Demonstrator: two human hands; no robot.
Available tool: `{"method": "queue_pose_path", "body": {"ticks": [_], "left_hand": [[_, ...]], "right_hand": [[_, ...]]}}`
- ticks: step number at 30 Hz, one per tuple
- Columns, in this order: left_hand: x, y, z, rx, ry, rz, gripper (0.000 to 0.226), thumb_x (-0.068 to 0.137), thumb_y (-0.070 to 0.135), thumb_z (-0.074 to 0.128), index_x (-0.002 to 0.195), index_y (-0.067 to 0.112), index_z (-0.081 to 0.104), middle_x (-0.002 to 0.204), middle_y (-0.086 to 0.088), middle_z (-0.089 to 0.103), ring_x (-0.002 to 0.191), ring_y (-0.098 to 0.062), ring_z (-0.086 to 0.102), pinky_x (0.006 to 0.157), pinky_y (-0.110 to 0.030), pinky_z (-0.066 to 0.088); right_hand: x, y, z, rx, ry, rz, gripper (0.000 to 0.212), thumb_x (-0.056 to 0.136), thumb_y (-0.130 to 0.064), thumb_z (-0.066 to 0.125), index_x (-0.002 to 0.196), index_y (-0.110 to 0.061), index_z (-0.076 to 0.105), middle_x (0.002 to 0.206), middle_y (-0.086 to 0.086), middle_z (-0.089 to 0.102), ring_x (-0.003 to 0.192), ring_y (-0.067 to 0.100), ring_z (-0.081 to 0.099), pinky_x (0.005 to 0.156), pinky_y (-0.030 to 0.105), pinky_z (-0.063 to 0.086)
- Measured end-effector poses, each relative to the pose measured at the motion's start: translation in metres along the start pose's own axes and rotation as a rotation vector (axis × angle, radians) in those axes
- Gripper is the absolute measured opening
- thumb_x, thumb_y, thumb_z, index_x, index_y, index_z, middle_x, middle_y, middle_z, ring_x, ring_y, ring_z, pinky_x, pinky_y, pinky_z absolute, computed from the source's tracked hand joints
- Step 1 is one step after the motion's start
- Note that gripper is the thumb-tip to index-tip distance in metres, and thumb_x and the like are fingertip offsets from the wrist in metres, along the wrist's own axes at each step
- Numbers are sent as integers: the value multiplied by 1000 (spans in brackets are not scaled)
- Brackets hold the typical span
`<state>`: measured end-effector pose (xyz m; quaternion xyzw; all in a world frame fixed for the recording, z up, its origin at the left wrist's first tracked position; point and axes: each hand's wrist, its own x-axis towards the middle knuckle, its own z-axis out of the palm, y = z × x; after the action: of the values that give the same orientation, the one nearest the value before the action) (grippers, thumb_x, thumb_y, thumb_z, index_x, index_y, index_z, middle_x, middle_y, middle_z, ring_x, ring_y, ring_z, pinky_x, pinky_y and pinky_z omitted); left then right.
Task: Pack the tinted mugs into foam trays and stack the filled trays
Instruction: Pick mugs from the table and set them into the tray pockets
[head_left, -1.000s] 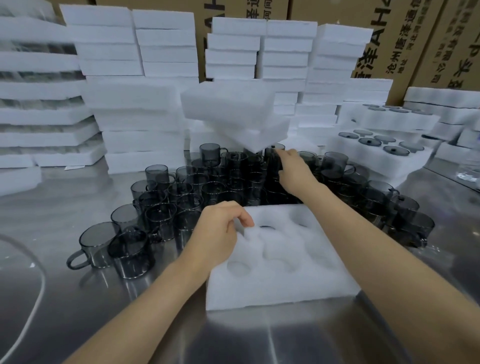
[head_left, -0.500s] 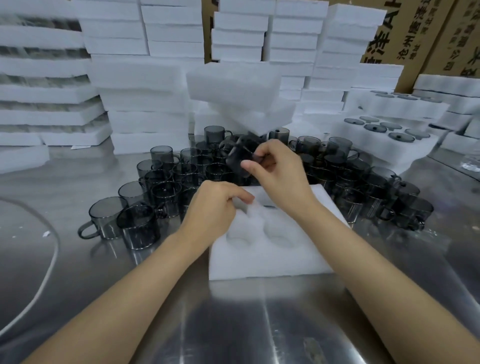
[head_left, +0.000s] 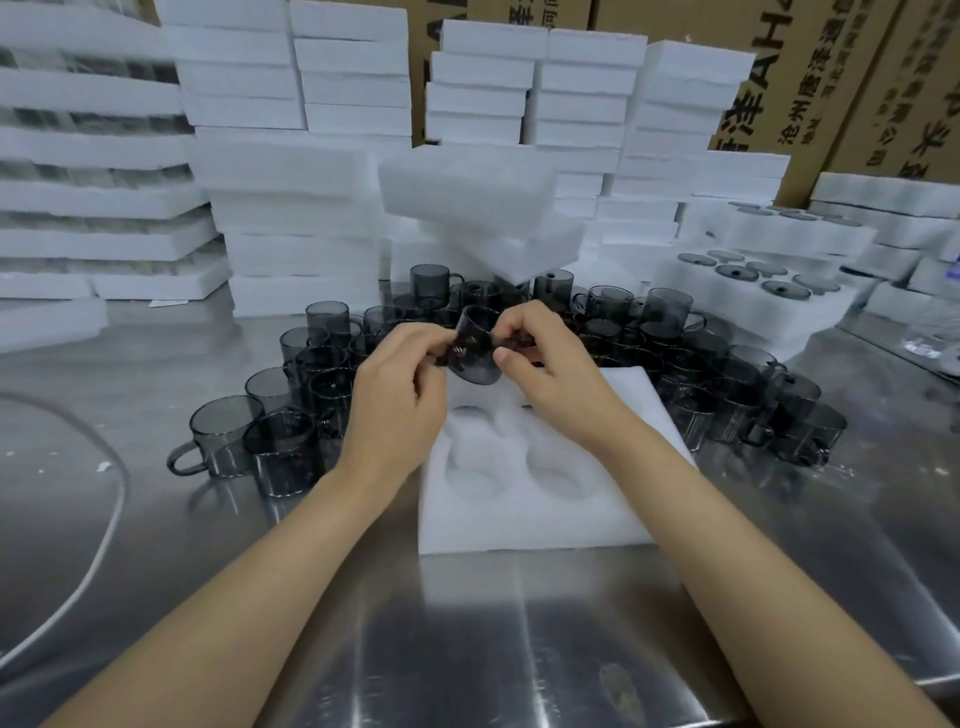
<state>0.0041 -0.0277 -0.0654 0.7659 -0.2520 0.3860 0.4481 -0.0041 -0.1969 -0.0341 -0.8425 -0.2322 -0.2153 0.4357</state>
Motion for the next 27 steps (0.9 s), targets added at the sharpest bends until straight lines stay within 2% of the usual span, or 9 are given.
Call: {"method": "queue_pose_path", "body": {"ticks": [1,5,11,15,18,20,22,25,27], "left_hand": [[0,0,0,-9,12,26,35,85,-9,44,105,1,70,102,-6,65,92,-12,60,84,-25,51],[-3,8,1,-54,-15,141,33,82,-7,39,85,-3,72,84,-10,66,76,-10,58,72,-13,48],[-5,9,2,-149,36,143,34,78,-10,38,75,-2,71,75,-8,66,70,-14,61,62,-28,53],[-1,10,1,-87,73,101,27,80,-9,42,84,2,67,87,-1,61,82,-13,57,70,-25,46],[2,6,-3,-55,32,73,25,84,4,43,87,4,67,90,5,62,89,-11,58,75,-21,44],[1,3,-5,-51,-2,85,28,85,9,41,84,3,69,88,2,65,88,-14,61,77,-23,47],[0,4,-6,-57,-13,108,29,86,7,41,82,1,70,90,-1,68,91,-17,63,83,-24,48],[1,6,-6,-74,-3,117,31,87,8,41,82,0,71,94,-4,69,94,-17,64,87,-23,48],[1,6,-6,-76,12,94,31,88,7,41,82,0,71,94,-7,70,94,-19,65,86,-24,49]], "right_hand": [[0,0,0,3,-10,13,1,91,-15,54,92,-16,54,97,-5,54,99,23,50,83,30,44],[0,-2,-1,7,-16,-4,15,94,-17,59,89,-4,63,100,6,59,101,24,56,89,43,47],[-3,-5,-5,51,-82,-31,11,90,-4,64,79,-4,67,107,4,58,93,11,56,83,18,44],[-3,-5,-7,75,-126,-45,15,86,1,63,76,-9,66,111,1,57,97,5,55,86,13,39],[-3,-1,-7,66,-204,-63,9,85,-1,67,81,-7,71,119,0,55,106,6,55,93,19,43],[-3,2,-11,98,-256,-13,10,86,-5,68,82,-13,73,127,-4,51,117,5,53,97,20,44],[-3,4,-14,141,-278,41,16,87,-6,69,80,-21,72,129,-7,49,121,3,50,92,16,45],[-2,6,-15,150,-250,75,20,85,-7,70,77,-25,70,121,-9,53,106,-3,56,86,11,43],[-2,7,-15,185,-237,97,18,85,-7,70,78,-24,71,118,-9,54,102,0,59,89,17,46]]}}
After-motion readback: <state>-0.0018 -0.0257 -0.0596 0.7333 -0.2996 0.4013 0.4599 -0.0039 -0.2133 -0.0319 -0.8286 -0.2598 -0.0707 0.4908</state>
